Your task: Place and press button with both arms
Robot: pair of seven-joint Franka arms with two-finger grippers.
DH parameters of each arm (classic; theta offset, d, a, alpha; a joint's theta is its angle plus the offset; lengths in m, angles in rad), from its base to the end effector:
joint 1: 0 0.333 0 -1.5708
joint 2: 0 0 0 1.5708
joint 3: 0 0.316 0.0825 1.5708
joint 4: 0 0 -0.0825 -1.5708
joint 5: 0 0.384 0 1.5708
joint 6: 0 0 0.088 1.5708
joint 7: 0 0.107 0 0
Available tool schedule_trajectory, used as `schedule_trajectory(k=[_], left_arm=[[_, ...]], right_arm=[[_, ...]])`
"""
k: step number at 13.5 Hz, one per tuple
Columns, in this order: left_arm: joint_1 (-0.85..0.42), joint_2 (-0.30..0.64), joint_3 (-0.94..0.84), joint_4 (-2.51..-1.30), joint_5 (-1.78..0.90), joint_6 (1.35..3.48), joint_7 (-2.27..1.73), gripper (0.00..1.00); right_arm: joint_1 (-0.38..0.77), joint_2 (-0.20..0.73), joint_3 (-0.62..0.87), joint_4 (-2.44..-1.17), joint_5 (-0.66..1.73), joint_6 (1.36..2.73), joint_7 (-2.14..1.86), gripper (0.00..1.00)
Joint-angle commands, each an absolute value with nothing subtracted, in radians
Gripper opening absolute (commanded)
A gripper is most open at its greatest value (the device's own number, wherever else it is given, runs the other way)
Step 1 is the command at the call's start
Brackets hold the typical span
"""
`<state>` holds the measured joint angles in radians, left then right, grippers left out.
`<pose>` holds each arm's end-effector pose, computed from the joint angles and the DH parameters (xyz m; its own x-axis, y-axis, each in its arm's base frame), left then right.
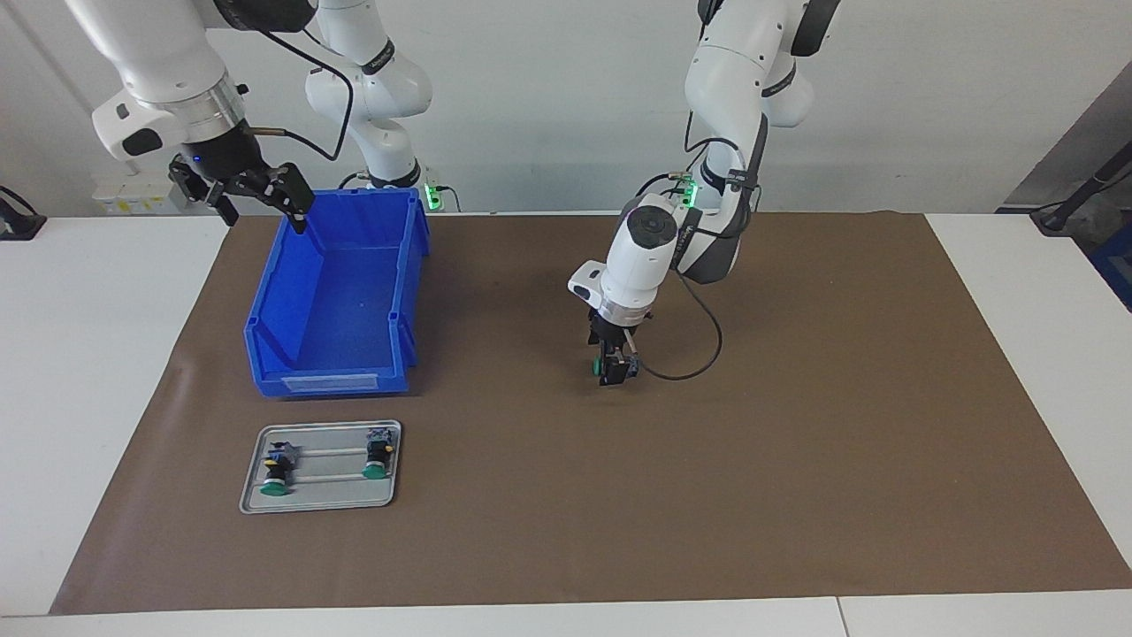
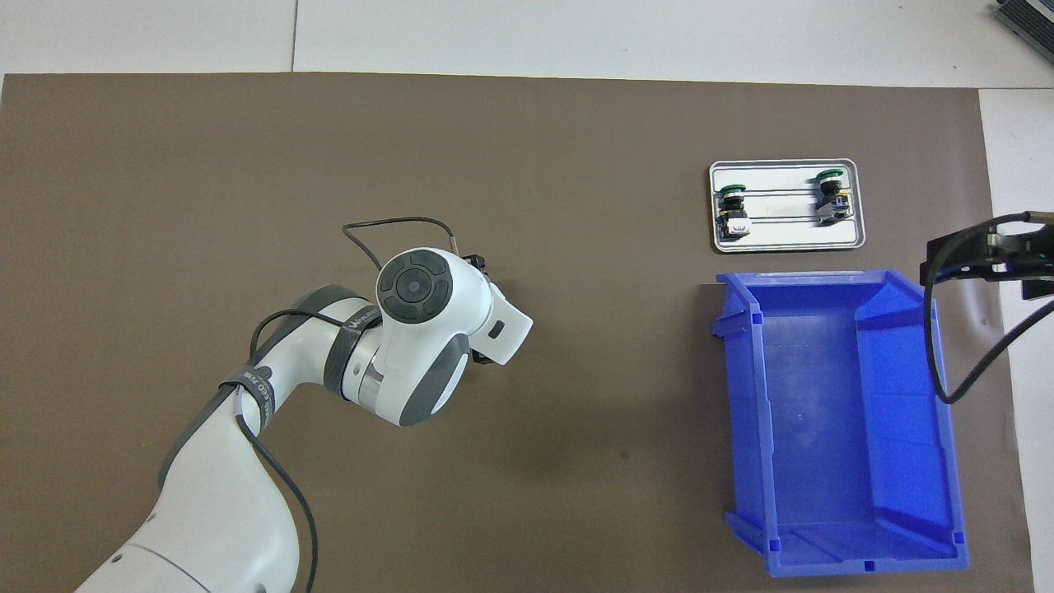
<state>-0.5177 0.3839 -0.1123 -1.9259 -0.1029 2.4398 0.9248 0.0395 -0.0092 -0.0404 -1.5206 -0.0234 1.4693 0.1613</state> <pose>0.5157 -0.3713 0.3042 0.0970 -0.9807 0.1695 -0.9942 -0.1034 -0.0293 0.5414 -0.0033 0.6443 0.9858 -0.1638 -0.0378 -0.1627 -0.9862 0.0294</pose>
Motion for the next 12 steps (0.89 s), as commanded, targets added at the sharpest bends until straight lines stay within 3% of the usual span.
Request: schedule_trajectory(k=[1,5,6,9,12], left_arm=[[-0.529,0.396,-0.104,-1.922,-0.109,2.439,0.94,0.95],[-0.532,0.397,-0.106,-1.927,-0.11,2.425,0.937,0.89],[-0.532,0.397,-0.106,-1.924,-0.112,2.422,0.934,0.82],[-0.538,0.396,-0.101,-1.876,-0.109,2.327,0.93,0.0],[-0.535,0.396,-0.103,-1.841,-0.11,2.31,0.916,0.0]], right_arm=[[0.035,-0.018,-0.043,-1.529,0.0,1.46,0.133,1.0],[0.034,-0.018,-0.04,-1.529,0.0,1.46,0.132,1.0],[0.034,-0.018,-0.04,-1.529,0.0,1.46,0.132,1.0],[0.034,-0.018,-0.04,-1.529,0.0,1.46,0.132,1.0],[0.034,-0.018,-0.04,-1.529,0.0,1.46,0.132,1.0]])
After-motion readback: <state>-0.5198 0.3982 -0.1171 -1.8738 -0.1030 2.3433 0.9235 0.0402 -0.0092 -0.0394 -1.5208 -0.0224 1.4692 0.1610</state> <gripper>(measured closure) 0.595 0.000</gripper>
